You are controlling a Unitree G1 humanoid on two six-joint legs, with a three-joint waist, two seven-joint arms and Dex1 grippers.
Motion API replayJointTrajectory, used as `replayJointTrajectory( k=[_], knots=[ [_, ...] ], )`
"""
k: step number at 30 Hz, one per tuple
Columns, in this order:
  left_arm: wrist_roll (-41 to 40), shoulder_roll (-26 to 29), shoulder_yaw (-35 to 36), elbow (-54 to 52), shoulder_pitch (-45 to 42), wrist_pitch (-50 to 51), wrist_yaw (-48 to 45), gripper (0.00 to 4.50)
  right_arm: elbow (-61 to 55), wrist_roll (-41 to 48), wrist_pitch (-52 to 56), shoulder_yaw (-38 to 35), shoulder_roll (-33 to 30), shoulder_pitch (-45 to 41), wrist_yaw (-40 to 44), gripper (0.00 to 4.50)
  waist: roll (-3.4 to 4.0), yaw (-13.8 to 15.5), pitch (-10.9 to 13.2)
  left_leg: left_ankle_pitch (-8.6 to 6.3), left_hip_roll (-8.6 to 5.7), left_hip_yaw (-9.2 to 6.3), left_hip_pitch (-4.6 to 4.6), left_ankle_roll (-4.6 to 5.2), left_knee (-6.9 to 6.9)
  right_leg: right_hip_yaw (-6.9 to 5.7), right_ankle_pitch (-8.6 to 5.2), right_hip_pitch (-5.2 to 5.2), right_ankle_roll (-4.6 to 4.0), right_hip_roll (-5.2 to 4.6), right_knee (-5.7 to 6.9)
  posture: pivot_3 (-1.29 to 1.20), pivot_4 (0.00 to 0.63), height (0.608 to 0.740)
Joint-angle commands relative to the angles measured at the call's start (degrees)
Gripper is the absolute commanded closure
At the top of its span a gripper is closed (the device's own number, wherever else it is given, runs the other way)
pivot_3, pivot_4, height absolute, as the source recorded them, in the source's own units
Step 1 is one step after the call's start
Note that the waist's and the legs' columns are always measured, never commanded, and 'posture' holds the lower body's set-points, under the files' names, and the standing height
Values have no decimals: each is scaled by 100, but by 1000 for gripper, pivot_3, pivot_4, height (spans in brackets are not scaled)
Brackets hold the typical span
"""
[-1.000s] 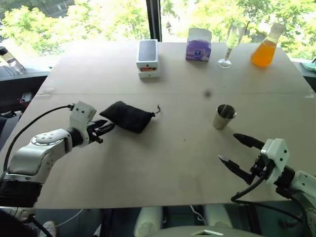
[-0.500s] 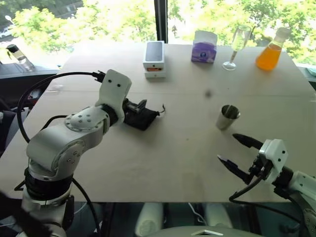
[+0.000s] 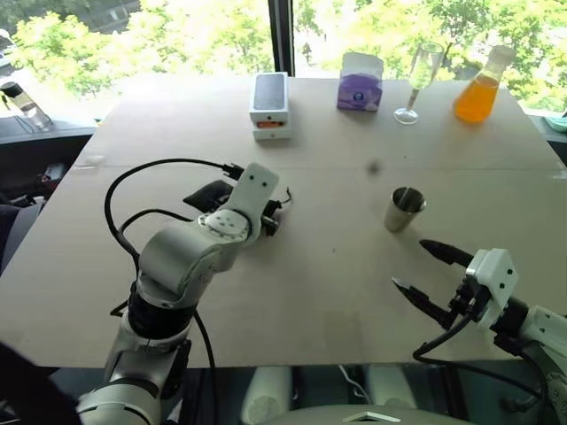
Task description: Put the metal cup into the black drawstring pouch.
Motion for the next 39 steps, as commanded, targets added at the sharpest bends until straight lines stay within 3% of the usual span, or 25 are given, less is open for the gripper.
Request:
replayJointTrajectory(
  k=[1, 8, 13, 16, 21, 25, 30, 33, 39],
  knots=[
    [381, -46, -101, 118, -12, -231, -72, 1125, -226, 44, -84, -149, -17, 98, -10, 0, -1, -1, 1, 0, 0, 0, 0, 0, 0, 0, 0, 0, 0, -1, 0, 0, 150, 740],
    [739, 57, -221, 318, 199, -727, -457, 4436, -255, -28, -141, -108, 56, 162, -112, 0, -1, -3, 1, 0, 1, -1, -10, 0, 0, 0, 0, -11, 0, -2, 0, 0, 150, 740],
    [432, 177, 674, 392, 500, -1005, -1263, 4479, -619, 102, 415, -227, -2, -174, -595, 0, 1, -20, 2, 0, 2, -3, -21, 0, 0, 0, 0, -24, -3, -4, 1, 0, 150, 740],
    [-167, 10, 1707, 634, 514, -930, -2060, 4479, -878, -18, 840, -276, -382, -526, -689, 0, 3, -13, 3, 0, 3, -2, -23, 0, 3, -4, -1, -26, -4, -6, 2, 0, 150, 740],
    [-1641, -457, 3849, 1667, -96, 13, -3406, 4479, -953, 332, 1420, -408, -869, -1473, -709, 0, -4, 3, 6, 0, -1, -16, -38, 1, 15, -25, 2, -26, 2, -5, 1, 0, 150, 740],
    [-2057, -298, 4004, 2140, -213, 56, -3357, 4479, -912, 337, 1924, -335, -911, -2090, -1077, 0, -5, -17, 6, 1, -3, -16, -38, 1, 13, -20, 6, -25, 10, -1, 1, 0, 150, 740],
    [-2438, -206, 3747, 2284, -212, 56, -3218, 4479, -749, -78, 2562, 342, -1563, -2772, -948, 0, -16, -17, 13, 0, -3, -16, -43, 1, 13, -21, 6, -26, 10, -4, -3, 0, 150, 740],
    [-2426, -314, 3621, 2316, -238, 56, -3052, 4479, -336, 106, 3049, 717, -1536, -3421, -851, 0, -17, -19, 14, 0, -3, -15, -41, 1, 14, -19, 7, -26, 9, -5, -2, 0, 150, 740],
    [-2276, -694, 3350, 2357, -267, 56, -2578, 4479, 540, -353, 3442, 1662, -1829, -4233, -437, 0, -20, -13, 16, 0, -6, -19, -46, 3, 13, -24, 7, -26, 9, -9, -5, 0, 150, 740]
  ],
)
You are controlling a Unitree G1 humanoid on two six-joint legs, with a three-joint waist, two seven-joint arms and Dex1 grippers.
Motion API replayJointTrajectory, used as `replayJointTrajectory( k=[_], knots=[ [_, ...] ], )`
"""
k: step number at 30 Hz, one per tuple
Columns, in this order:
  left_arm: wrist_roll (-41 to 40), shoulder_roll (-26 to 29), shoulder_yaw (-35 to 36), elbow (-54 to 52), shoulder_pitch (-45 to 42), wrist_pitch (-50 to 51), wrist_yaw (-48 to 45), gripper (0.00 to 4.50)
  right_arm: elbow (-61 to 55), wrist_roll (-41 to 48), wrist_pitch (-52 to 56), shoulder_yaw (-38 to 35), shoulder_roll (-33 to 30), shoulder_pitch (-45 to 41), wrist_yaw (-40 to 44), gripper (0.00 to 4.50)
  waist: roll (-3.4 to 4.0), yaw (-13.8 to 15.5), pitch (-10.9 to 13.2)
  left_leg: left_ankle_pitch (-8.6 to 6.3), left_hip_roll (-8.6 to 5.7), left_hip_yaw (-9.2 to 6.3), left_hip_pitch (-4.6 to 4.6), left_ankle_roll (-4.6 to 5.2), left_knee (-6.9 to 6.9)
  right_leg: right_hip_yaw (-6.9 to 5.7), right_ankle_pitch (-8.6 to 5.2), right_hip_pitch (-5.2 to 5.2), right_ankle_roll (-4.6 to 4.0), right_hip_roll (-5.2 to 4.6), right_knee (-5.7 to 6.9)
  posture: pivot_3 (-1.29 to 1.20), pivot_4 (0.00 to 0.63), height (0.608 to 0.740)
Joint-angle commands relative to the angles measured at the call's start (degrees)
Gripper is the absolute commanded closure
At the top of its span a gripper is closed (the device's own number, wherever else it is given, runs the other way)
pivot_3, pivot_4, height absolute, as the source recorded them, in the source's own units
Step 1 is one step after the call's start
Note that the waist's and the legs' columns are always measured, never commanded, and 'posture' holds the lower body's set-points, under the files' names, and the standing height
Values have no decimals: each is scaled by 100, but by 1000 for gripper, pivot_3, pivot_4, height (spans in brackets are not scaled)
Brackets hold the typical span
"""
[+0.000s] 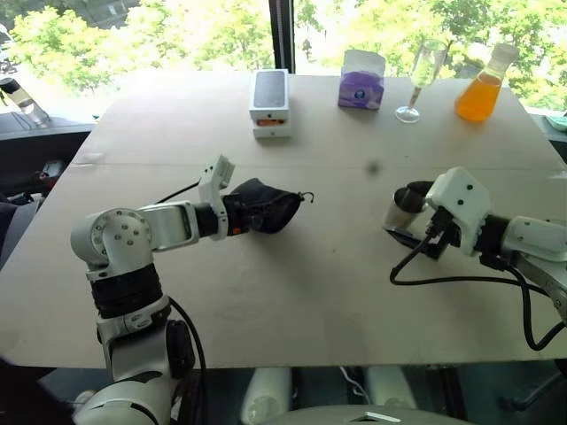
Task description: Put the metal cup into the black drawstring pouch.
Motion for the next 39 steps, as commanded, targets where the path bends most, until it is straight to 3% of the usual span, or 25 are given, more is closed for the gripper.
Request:
replayJointTrajectory(
  k=[1, 8, 12, 16, 19, 24, 29, 33, 39],
  knots=[
    [42, -255, -77, -92, -121, 9, 226, 4479, 420, -346, 40, 373, -137, -436, 261, 0, -1, -6, 1, 0, 0, 0, -2, 0, 0, 0, 0, -1, 0, 0, -1, 0, 150, 740],
    [0, -564, -103, -381, -76, 9, 433, 4479, 1345, -1041, -372, 954, -112, -1036, 682, 0, -4, -11, 4, 0, 0, -2, -5, 0, -1, -3, 0, -2, 0, 1, -2, 0, 150, 740],
    [-105, -578, -67, -511, 53, 9, 487, 4500, 1501, -1150, -346, 1063, -27, -1268, 893, 1188, -4, -13, 4, 0, 0, -2, -5, 0, -1, -3, 0, -2, 0, 0, -2, 0, 150, 740],
    [-126, -601, -48, -587, 135, 9, 526, 4500, 1382, -1185, -204, 1146, -40, -1478, 1173, 3237, -3, -14, 5, 0, 1, -3, -4, -1, -1, -5, 1, -2, 1, -1, -2, 0, 150, 740],
    [-149, -651, -3, -606, 159, 9, 553, 4500, 1242, -1147, -53, 1099, -81, -1546, 1298, 4405, -4, 0, 5, 0, 1, -5, -5, -1, -1, -9, 1, -1, 1, -2, -3, 0, 150, 740],
    [-191, -736, 122, -555, 126, 9, 564, 4500, 785, -470, 539, 547, 198, -1623, 1388, 4405, -4, -11, 6, 0, -1, -6, -7, -1, -1, -10, 1, -1, 1, -5, -4, 0, 150, 740],
    [-390, -835, 234, -387, -17, 9, 644, 4500, 323, 825, 915, -342, 1688, -944, 890, 4405, -8, -16, 5, 1, 6, -15, -6, -5, -4, -18, 1, 1, 0, -1, -3, 0, 150, 740],
    [-646, -859, 301, -198, -164, 9, 849, 4500, 208, 1202, 792, -514, 2435, -297, 545, 4405, -4, 19, 8, 1, -8, -28, -16, -6, -3, -29, 2, 3, 1, -12, -5, 0, 150, 740],
    [-1247, -735, 137, 39, -259, 9, 1186, 4500, 670, 1483, 592, -582, 3815, -306, -385, 4405, 0, -42, 11, 5, -7, -25, -4, -11, -2, -22, 2, 1, 1, -3, 9, 0, 150, 740]
  ],
)
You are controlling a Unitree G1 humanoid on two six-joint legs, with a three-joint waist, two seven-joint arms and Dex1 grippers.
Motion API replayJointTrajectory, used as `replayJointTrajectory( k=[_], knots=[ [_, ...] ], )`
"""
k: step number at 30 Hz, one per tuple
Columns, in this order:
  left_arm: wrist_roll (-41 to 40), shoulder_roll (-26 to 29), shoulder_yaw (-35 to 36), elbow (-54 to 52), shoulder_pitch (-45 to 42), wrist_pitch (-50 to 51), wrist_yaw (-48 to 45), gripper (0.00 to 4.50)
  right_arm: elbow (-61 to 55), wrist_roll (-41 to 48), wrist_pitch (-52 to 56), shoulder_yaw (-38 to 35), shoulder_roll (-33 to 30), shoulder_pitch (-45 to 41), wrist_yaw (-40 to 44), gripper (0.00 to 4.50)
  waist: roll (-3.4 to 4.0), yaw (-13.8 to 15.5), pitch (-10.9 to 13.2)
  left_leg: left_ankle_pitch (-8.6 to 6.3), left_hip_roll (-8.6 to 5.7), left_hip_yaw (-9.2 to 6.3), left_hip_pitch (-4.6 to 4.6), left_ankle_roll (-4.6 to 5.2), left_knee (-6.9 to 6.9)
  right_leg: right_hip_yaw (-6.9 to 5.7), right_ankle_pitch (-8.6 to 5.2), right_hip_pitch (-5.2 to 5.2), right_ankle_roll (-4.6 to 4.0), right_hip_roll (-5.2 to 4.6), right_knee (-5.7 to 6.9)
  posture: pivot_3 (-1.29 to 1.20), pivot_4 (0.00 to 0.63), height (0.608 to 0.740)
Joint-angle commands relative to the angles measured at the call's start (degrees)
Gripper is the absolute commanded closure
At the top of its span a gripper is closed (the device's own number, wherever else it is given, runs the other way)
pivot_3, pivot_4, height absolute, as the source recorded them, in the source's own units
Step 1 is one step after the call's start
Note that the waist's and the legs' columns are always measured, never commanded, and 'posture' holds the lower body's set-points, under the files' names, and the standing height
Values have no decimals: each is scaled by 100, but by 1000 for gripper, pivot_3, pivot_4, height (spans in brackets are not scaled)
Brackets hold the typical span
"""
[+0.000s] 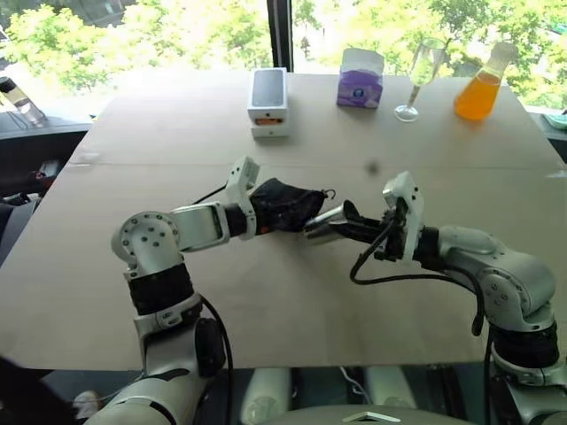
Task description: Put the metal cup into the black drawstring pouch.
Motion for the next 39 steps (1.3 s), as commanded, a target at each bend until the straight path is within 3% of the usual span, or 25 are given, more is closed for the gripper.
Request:
replayJointTrajectory(
  k=[1, 10, 27, 39],
  knots=[
    [-547, 137, -145, 19, -90, 9, 186, 4500, 164, 277, -192, -193, 596, -112, -513, 4405, 5, -13, 3, 3, 1, -1, 1, -5, -4, 0, 0, -2, -1, 2, 3, 0, 150, 740],
    [-1754, 547, -395, 126, -41, 9, 548, 4500, 676, 124, -551, -46, 1026, 2, -869, 4405, 8, 16, 5, 4, -6, -4, -2, -6, -7, -1, 0, -2, -2, -2, 0, 0, 150, 740],
    [-2560, 374, -140, 402, -260, 9, 1520, 4500, 925, -107, -955, 627, 1097, 315, -729, 4405, 7, 31, 4, 4, -4, -5, -2, -6, -8, -2, 0, -2, -2, 1, -1, 0, 150, 740],
    [-3330, 496, -601, 658, -313, -469, 2023, 4500, 1515, -341, -1320, 842, 1352, -6, -666, 4405, 8, -37, 5, 4, -5, -7, -1, -7, -8, -2, -1, -2, -2, 0, -2, 0, 150, 740]
  ],
)
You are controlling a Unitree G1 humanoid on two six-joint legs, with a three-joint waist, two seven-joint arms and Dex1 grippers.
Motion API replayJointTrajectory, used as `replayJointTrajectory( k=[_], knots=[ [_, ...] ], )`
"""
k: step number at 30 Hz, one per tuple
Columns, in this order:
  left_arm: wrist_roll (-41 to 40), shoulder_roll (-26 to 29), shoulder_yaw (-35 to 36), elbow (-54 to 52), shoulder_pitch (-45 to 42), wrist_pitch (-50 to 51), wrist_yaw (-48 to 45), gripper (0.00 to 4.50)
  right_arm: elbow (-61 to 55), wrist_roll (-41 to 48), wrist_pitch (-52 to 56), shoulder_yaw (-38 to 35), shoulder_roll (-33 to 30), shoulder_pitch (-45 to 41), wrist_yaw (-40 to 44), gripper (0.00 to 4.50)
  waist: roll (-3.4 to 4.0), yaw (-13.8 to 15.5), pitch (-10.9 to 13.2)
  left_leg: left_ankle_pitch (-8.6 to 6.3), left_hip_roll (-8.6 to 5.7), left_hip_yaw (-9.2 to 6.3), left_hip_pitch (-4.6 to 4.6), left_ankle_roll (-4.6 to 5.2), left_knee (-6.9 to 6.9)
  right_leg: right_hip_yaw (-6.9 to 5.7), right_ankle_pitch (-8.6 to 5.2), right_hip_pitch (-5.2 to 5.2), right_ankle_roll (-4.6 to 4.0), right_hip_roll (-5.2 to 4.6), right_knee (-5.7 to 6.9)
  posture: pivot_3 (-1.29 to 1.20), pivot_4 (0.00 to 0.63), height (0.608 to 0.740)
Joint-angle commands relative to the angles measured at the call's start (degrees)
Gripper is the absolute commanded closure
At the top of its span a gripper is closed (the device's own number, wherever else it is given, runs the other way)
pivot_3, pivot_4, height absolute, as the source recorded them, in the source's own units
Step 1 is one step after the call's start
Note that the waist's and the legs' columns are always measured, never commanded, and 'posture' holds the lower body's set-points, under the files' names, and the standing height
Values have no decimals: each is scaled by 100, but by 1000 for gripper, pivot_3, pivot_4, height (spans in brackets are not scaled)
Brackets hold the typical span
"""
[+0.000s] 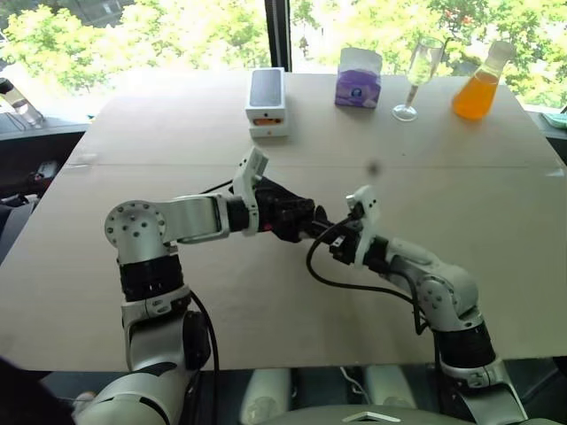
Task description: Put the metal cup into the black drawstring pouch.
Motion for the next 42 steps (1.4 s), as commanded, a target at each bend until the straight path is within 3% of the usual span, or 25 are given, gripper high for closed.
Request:
replayJointTrajectory(
  k=[1, 5, 9, 19, 25, 31, 38, 42],
  knots=[
    [-519, -46, -201, -82, -101, -311, 124, 4500, 194, 117, -210, -177, 363, -181, -131, 4405, 0, -1, 0, 0, 0, 0, 0, 0, 0, 0, 0, 0, 0, 0, 0, 0, 150, 740],
    [-917, -27, -169, -268, 290, -823, 333, 4500, 714, 655, -214, -1130, 1039, -294, -813, 4405, 0, -52, 1, 0, 3, 0, 0, -1, -5, 1, 0, -1, 0, -1, -1, 0, 150, 740],
    [-1701, 9, -338, -378, 502, -1536, 806, 4500, 915, 1044, -32, -1568, 1221, -297, -1079, 4405, 2, -66, 2, 0, 3, -3, -2, -1, -7, 1, 1, -1, -1, -12, -4, 0, 150, 740],
    [-2542, 156, -1095, -605, 415, -2452, 1044, 4500, 825, 373, -516, -585, 1002, -386, -611, 4405, 4, -80, 3, 0, -3, -4, -6, -1, -9, -2, 0, -3, -2, -6, -5, 0, 150, 740],
    [-2841, 647, -1318, -1025, 1003, -2714, 970, 4500, 1247, 1421, -335, -1801, 1546, -746, -1343, 4405, 8, -98, 6, 0, 5, -2, -2, -1, -12, 0, 0, -3, -2, -2, -5, 0, 150, 740],
    [-2852, 471, -1345, -1379, 1274, -3371, 968, 4500, 1488, 2615, -104, -2375, 1763, -811, -1942, 4405, 11, -46, 8, 0, -4, -6, -11, 0, -12, -5, 1, -1, -1, -13, -16, 0, 150, 740],
    [-2858, 415, -1381, -1426, 1406, -3699, 935, 4500, 1555, 3181, -154, -2336, 1602, -790, -2357, 4405, 20, -98, 14, 0, 3, -3, -7, 0, -19, -1, -1, -3, -4, -1, -14, 0, 150, 740],
    [-2858, -66, -1363, -1405, 1219, -3873, 1029, 4500, 1218, 2235, -415, -1485, 1323, -604, -1914, 4405, 20, -70, 15, 0, 0, -2, -11, 2, -18, -3, 0, -2, -2, -3, -18, 0, 150, 740]
  ],
)
